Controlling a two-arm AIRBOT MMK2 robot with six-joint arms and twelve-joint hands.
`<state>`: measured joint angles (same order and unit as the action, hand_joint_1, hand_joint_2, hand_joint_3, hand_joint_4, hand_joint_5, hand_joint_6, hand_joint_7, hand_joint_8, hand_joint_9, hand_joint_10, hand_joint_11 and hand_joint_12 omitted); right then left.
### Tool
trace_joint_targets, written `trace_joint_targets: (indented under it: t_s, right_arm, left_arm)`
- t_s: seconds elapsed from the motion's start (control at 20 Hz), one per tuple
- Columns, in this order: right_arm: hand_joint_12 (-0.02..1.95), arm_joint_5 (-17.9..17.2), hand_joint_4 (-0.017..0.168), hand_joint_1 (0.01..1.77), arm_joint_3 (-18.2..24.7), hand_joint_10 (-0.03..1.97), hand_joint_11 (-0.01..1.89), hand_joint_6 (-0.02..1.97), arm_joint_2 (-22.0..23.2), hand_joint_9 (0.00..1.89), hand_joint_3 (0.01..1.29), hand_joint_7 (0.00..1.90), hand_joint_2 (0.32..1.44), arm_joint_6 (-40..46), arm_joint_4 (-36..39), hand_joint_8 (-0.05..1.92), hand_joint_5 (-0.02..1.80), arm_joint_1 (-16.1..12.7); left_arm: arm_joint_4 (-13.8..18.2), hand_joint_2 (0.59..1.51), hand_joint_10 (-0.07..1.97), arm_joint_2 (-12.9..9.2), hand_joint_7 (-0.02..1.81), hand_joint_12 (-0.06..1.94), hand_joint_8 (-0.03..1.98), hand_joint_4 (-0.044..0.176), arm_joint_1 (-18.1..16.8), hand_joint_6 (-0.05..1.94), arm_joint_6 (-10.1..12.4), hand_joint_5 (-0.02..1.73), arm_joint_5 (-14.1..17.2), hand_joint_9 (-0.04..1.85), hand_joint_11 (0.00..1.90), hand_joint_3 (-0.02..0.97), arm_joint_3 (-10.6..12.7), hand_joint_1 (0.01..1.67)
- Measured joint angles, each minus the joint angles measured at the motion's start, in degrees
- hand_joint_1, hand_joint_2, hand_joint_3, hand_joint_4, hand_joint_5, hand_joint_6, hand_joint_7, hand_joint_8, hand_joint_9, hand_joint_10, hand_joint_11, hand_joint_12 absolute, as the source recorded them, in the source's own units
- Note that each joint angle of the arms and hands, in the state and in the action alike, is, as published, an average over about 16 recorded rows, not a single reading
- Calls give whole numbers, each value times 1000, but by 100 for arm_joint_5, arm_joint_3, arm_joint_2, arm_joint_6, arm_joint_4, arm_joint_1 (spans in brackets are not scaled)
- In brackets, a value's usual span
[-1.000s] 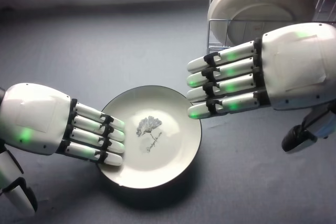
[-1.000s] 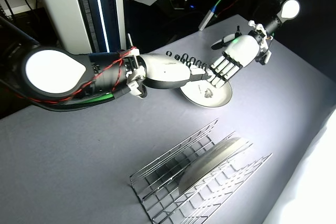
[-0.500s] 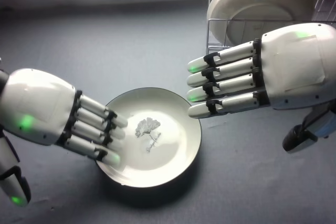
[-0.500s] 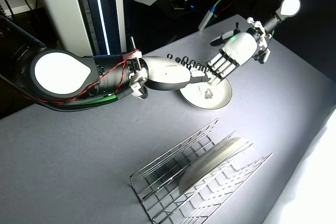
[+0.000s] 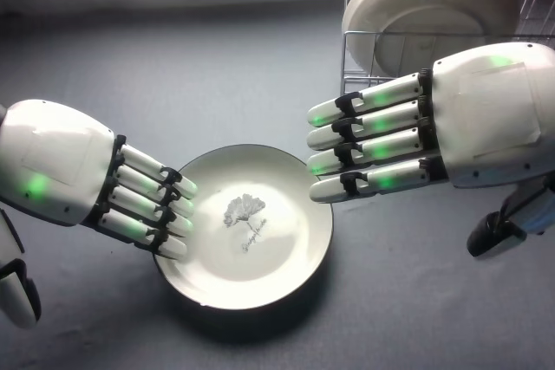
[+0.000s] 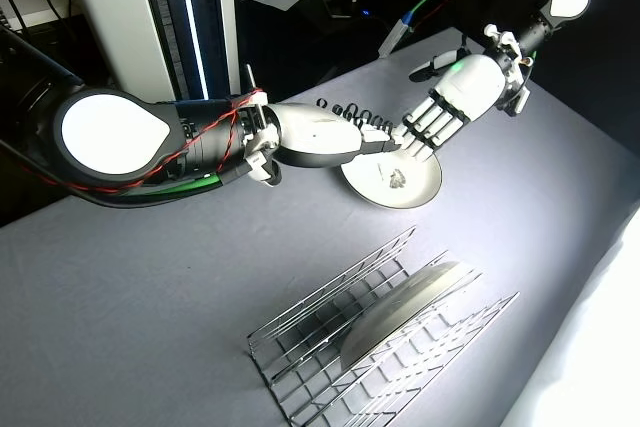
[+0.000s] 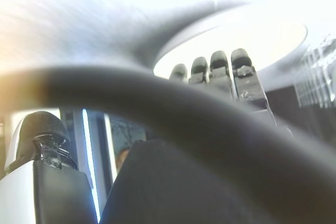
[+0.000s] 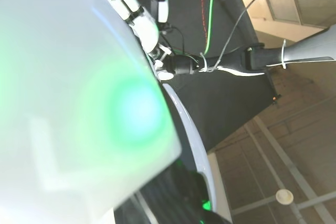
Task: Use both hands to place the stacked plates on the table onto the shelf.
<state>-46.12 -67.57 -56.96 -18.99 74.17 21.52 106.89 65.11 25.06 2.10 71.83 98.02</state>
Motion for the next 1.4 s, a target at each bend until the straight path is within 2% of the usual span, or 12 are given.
trace_joint_targets:
  t_s: [0.35, 0.65, 1.1, 1.4]
  right_arm:
    - [2, 0, 4, 760, 62, 13, 11, -2, 36, 21, 14, 21, 850, -28, -2, 18, 20, 37]
    - [1, 2, 4, 743, 91, 13, 11, -2, 68, 22, 14, 21, 850, -47, -4, 18, 20, 75]
    - [1, 63, 4, 733, 101, 14, 11, -1, 51, 19, 13, 21, 850, -56, -15, 19, 20, 95]
    - [1, 236, 4, 772, -34, 14, 10, -1, -207, 16, 13, 21, 851, -57, -50, 19, 20, 82]
  left_arm:
    - [99, 987, 9, 123, 15, -7, 0, 4, -23, 11, 185, 8, -52, 20, 16, 10, 268, 14]
    - [37, 983, 5, 198, 12, -20, 0, 2, 111, 3, 239, 8, -70, 18, 16, 10, 436, 15]
    - [-514, 974, -6, 158, 4, -23, -8, -6, 758, -19, 137, 0, -164, 2, 15, 10, 440, 15]
    - [-914, 977, -12, 99, -1, -22, -13, -10, 1166, -30, 16, -6, -257, -9, 14, 10, 361, 14]
